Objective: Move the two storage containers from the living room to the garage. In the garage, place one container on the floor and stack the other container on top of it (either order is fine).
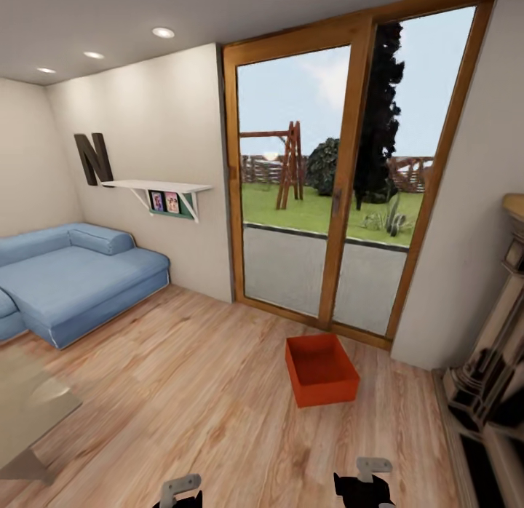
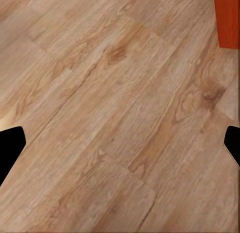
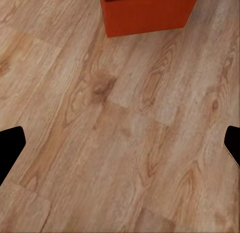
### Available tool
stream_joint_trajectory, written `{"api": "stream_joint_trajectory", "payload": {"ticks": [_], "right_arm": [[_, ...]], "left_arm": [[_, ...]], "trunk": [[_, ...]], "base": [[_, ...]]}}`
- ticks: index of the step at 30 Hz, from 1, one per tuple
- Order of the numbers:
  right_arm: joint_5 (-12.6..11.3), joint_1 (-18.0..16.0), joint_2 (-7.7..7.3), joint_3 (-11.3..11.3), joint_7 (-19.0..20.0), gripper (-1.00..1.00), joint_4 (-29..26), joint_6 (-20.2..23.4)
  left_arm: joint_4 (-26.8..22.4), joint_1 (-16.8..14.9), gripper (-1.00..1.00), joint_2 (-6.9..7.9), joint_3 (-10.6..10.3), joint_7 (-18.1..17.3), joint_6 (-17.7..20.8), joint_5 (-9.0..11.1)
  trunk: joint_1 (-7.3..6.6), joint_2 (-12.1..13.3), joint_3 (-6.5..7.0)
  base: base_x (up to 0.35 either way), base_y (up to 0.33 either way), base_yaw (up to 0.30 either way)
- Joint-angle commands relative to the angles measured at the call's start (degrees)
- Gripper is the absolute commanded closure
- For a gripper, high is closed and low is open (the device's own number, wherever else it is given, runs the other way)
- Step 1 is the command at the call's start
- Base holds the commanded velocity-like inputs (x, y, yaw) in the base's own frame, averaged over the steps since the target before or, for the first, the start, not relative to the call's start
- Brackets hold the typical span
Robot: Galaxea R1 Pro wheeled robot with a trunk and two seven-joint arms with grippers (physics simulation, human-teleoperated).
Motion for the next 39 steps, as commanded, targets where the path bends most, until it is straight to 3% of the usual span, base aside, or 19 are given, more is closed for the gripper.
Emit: {"api": "stream_joint_trajectory", "payload": {"ticks": [1,22,39], "right_arm": [[-0.59,-0.02,-0.04,0.5,-0.22,-1.0,0.04,-0.19],[-0.59,-0.02,-0.04,0.5,-0.24,-1.0,0.04,-0.19],[-0.61,-0.02,-0.04,0.46,-0.22,-1.0,0.04,-0.19]], "left_arm": [[0.01,-0.02,-1.0,-0.07,0.26,0.0,-0.14,-0.16],[0.07,-0.02,-1.0,-0.07,0.26,0.0,-0.14,-0.17],[0.02,-0.02,-1.0,0.0,0.26,0.02,-0.14,-0.17]], "trunk": [[0.05,-0.03,-0.02],[0.05,-0.03,-0.02],[0.05,-0.03,-0.02]], "base": [[0.307,-0.187,0.002],[0.305,-0.204,0.005],[0.238,-0.261,0.154]]}}
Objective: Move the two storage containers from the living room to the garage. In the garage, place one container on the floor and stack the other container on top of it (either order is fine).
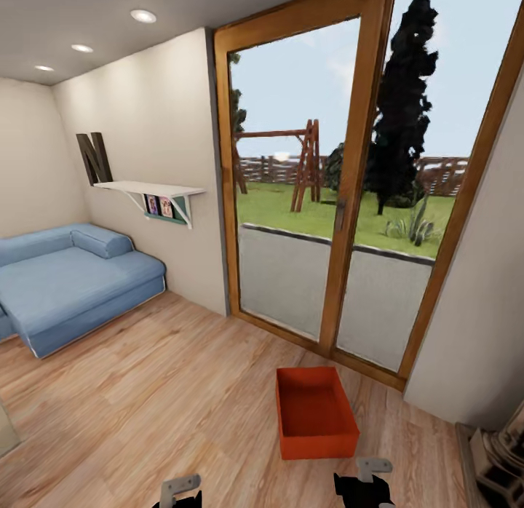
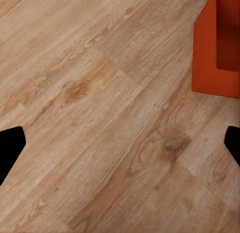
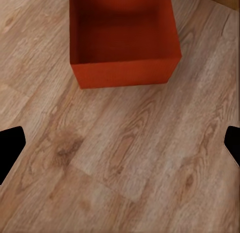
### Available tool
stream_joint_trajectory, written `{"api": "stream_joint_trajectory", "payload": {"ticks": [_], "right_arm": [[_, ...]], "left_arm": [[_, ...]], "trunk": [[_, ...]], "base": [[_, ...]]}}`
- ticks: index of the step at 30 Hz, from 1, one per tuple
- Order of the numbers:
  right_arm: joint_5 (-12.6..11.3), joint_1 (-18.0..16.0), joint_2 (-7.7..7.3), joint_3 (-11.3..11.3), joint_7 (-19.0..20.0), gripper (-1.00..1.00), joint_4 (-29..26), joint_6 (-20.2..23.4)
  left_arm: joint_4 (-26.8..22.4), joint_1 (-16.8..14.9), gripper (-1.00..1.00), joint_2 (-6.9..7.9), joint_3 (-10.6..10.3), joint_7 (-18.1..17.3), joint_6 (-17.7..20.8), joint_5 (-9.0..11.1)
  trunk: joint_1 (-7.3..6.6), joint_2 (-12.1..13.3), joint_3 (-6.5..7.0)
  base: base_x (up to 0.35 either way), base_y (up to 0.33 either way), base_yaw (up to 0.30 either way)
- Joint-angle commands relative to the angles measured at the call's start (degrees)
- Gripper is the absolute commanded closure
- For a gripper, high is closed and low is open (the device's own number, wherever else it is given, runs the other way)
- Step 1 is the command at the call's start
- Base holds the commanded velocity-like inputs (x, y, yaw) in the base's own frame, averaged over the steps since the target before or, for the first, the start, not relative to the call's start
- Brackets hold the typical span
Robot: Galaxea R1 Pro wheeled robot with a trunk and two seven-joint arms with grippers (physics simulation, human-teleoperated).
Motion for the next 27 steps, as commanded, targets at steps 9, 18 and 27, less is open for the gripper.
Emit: {"api": "stream_joint_trajectory", "payload": {"ticks": [9,18,27], "right_arm": [[-0.59,-0.02,-0.04,0.45,-0.21,-1.0,0.04,-0.19],[-0.65,-0.02,-0.04,0.44,-0.21,-1.0,0.04,-0.26],[-0.58,-0.02,-0.04,0.44,-0.21,-1.0,0.04,-0.29]], "left_arm": [[0.03,-0.02,-1.0,-0.05,0.27,-0.02,-0.33,-0.12],[-0.01,-0.03,-1.0,-0.05,0.35,-0.02,-0.58,-0.13],[0.0,-0.02,-1.0,-0.05,0.27,-0.02,-0.33,-0.15]], "trunk": [[0.04,-0.03,-0.02],[0.04,-0.03,-0.02],[0.04,-0.03,-0.02]], "base": [[0.16,-0.183,0.002],[0.008,-0.008,0.0],[0.126,-0.033,0.0]]}}
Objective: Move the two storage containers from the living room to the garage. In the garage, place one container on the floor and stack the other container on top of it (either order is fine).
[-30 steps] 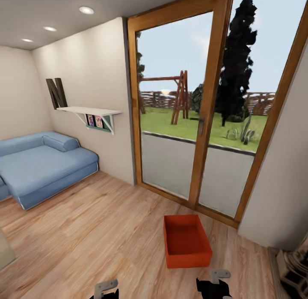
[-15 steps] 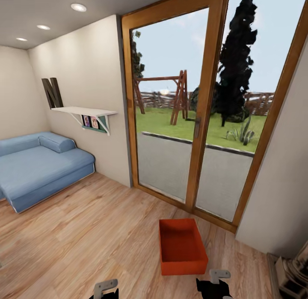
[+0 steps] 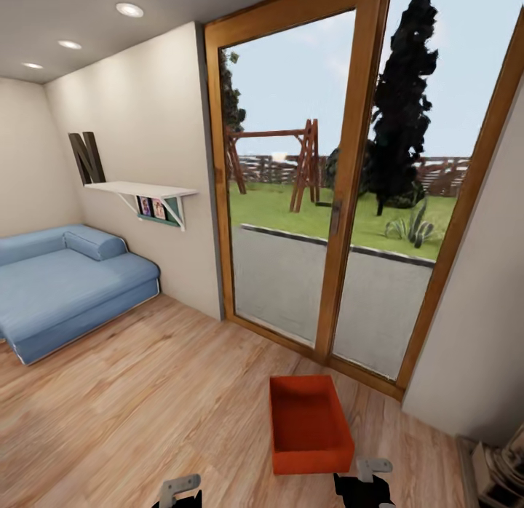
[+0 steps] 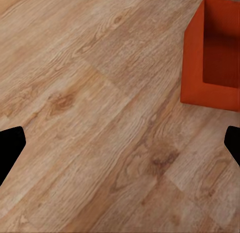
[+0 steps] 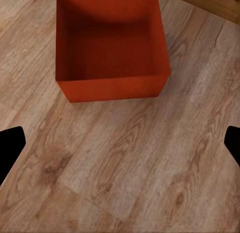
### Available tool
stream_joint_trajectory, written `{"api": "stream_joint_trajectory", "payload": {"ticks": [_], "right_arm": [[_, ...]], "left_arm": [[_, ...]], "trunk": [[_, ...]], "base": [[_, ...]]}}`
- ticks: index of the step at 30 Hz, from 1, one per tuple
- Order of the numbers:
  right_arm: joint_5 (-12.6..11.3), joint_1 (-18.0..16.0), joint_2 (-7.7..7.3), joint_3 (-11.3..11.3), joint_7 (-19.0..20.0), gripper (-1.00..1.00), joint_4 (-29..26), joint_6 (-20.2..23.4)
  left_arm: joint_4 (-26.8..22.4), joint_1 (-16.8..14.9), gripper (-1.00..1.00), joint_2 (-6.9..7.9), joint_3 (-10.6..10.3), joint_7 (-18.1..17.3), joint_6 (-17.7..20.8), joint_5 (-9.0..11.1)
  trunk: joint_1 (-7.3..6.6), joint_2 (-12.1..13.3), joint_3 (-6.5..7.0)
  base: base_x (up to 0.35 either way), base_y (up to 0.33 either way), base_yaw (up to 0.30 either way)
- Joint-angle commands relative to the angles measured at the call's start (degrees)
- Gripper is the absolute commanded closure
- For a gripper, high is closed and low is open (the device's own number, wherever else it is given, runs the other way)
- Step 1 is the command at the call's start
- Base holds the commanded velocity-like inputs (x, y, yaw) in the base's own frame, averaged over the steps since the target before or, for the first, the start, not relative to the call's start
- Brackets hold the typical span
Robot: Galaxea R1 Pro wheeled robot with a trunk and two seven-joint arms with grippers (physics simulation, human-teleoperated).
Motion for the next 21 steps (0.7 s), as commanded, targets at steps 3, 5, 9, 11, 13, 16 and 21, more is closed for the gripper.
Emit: {"api": "stream_joint_trajectory", "payload": {"ticks": [3,5,9,11,13,16,21], "right_arm": [[-0.59,-0.02,-0.04,0.49,-0.22,-1.0,0.04,-0.19],[-0.59,-0.02,-0.04,0.49,-0.22,-1.0,0.04,-0.19],[-0.59,-0.02,-0.04,0.49,-0.22,-1.0,0.04,-0.12],[-0.59,-0.02,-0.04,0.49,-0.22,-1.0,0.04,-0.11],[-0.59,-0.02,-0.04,0.49,-0.22,-1.0,0.04,-0.1],[-0.59,-0.02,-0.04,0.49,-0.22,-1.0,0.04,-0.1],[-0.6,-0.02,-0.04,0.49,-0.22,-1.0,0.04,-0.1]], "left_arm": [[0.03,-0.02,-1.0,-0.06,0.25,0.0,-0.15,-0.16],[0.04,-0.04,-1.0,-0.06,0.25,0.0,-0.15,-0.17],[0.06,-0.04,-1.0,-0.06,0.25,0.0,-0.15,-0.15],[0.07,-0.03,-1.0,-0.06,0.25,0.0,-0.15,-0.16],[0.06,-0.03,-1.0,-0.06,0.25,0.0,-0.15,-0.15],[0.05,-0.02,-1.0,-0.06,0.25,0.0,-0.15,-0.16],[0.05,-0.02,-1.0,-0.06,0.25,0.0,-0.15,-0.16]], "trunk": [[0.05,-0.03,-0.02],[0.05,-0.03,-0.02],[0.05,-0.03,-0.02],[0.05,-0.03,-0.02],[0.05,-0.03,-0.02],[0.05,-0.03,-0.02],[0.05,-0.03,-0.02]], "base": [[0.315,-0.101,0.0],[0.321,-0.105,0.0],[0.322,-0.115,0.0],[0.322,-0.123,0.0],[0.322,-0.124,0.0],[0.321,-0.136,0.0],[0.3,-0.19,0.0]]}}
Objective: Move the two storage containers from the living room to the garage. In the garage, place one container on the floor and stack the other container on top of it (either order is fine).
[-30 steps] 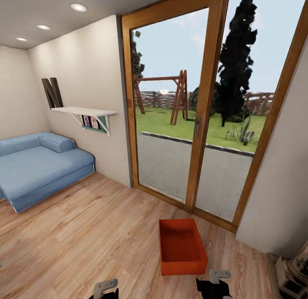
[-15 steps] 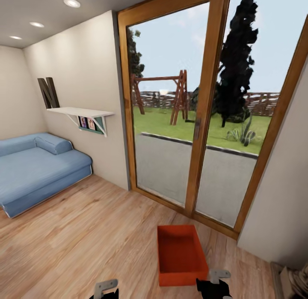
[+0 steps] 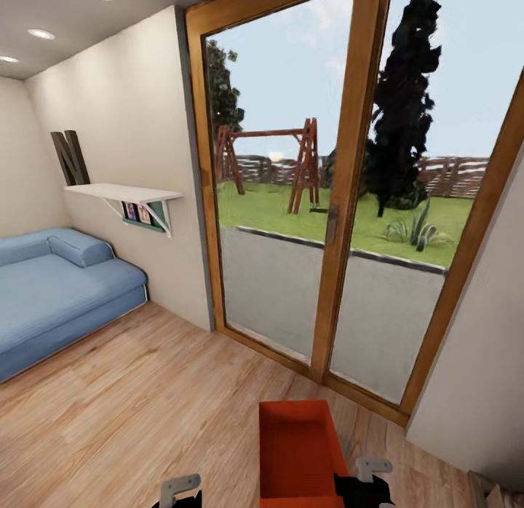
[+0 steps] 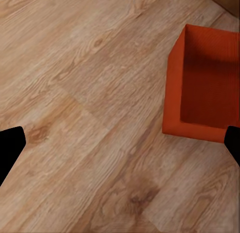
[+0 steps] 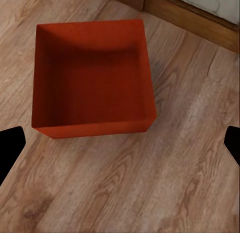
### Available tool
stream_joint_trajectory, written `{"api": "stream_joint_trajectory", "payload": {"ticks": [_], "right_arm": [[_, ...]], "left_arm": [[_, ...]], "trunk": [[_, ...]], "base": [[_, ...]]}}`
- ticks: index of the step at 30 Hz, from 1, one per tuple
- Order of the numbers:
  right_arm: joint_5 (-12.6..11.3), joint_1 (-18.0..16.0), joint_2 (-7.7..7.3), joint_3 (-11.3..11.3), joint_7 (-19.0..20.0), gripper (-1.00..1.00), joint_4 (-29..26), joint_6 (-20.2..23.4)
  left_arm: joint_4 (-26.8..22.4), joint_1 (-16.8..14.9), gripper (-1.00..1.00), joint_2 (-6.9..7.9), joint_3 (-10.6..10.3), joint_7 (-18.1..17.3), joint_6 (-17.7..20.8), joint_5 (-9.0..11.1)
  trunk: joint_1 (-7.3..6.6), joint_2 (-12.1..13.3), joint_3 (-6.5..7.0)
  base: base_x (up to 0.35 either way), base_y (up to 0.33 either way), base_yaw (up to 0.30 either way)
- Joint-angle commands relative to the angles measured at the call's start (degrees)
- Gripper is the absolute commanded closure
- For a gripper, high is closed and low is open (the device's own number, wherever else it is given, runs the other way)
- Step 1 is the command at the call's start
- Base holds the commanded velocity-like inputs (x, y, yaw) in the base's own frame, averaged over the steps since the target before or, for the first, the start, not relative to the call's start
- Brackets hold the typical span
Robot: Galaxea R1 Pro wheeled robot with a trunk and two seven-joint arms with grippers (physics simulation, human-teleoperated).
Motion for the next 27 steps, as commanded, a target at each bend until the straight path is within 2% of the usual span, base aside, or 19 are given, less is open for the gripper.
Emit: {"api": "stream_joint_trajectory", "payload": {"ticks": [1,14,23,27], "right_arm": [[-0.59,-0.02,-0.04,0.49,-0.22,-1.0,0.04,-0.19],[-0.58,-0.02,-0.04,0.49,-0.22,-1.0,0.04,-0.19],[-0.59,-0.02,-0.04,0.49,-0.22,-1.0,0.04,-0.19],[-0.6,-0.02,-0.04,0.49,-0.22,-1.0,0.04,-0.19]], "left_arm": [[0.03,-0.02,-1.0,-0.07,0.26,0.0,-0.16,-0.14],[0.03,-0.01,-1.0,-0.07,0.26,0.0,-0.22,-0.15],[0.02,-0.01,-1.0,-0.07,0.28,0.0,-0.41,-0.12],[0.02,-0.01,-1.0,-0.07,0.27,0.0,-0.42,-0.14]], "trunk": [[0.05,-0.03,-0.02],[0.05,-0.03,-0.02],[0.05,-0.03,-0.02],[0.05,-0.03,-0.02]], "base": [[0.276,-0.216,0.0],[0.262,-0.229,0.0],[0.071,-0.04,0.0],[0.235,-0.054,0.0]]}}
